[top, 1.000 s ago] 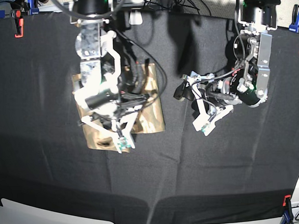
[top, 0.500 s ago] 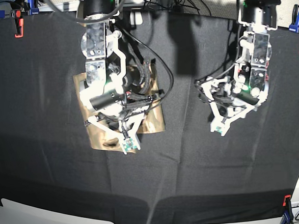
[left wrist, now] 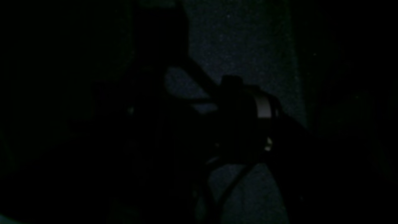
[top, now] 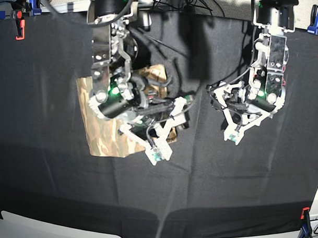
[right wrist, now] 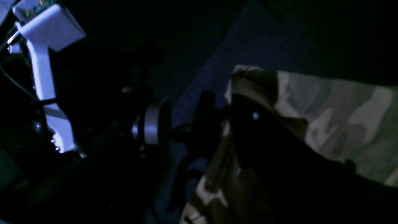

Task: Layout the t-shirt on the table in an organized manner, then fold the t-shirt properly
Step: 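Lower the folded end onto the stack and release with the right gripper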

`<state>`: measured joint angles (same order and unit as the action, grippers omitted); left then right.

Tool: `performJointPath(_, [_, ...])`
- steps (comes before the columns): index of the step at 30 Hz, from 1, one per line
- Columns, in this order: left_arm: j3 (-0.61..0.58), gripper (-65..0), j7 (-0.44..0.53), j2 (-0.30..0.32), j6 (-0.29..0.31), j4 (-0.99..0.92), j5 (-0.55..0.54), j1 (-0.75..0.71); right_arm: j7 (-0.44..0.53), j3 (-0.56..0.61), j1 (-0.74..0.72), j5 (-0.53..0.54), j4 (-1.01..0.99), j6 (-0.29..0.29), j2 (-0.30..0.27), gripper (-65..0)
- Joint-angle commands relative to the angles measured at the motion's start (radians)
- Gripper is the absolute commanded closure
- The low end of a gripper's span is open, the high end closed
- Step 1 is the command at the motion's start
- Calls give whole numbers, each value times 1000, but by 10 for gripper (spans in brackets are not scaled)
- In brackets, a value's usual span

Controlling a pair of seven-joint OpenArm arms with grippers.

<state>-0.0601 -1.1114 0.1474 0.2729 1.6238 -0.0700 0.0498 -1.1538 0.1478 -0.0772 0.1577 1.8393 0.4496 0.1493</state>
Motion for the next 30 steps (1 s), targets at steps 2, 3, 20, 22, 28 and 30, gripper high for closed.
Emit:
performJointPath(2, [0, -372, 11, 3, 3, 19, -2, 20, 32, -1, -54, 3, 19, 27, 8, -305])
performJointPath(3, [0, -372, 14, 3, 3, 19, -2, 20, 39, -4, -73, -5, 19, 30, 8, -305])
performJointPath(20, [-1, -371, -55, 3, 244, 63, -431, 77, 209, -423, -301, 200, -182, 64, -246, -304])
performJointPath(22, [-1, -369, -55, 2, 261, 95, -458, 77, 202, -470, -333, 268, -256, 84, -287, -304])
performJointPath(28, [-40, -369, -21, 2, 282, 251, -619, 38, 188, -501, -447, 324, -539, 164, -372, -304])
performJointPath(30, [-101, -365, -9, 2, 282, 304, -622, 13, 191, -501, -488, 311, -650, 192, -386, -304])
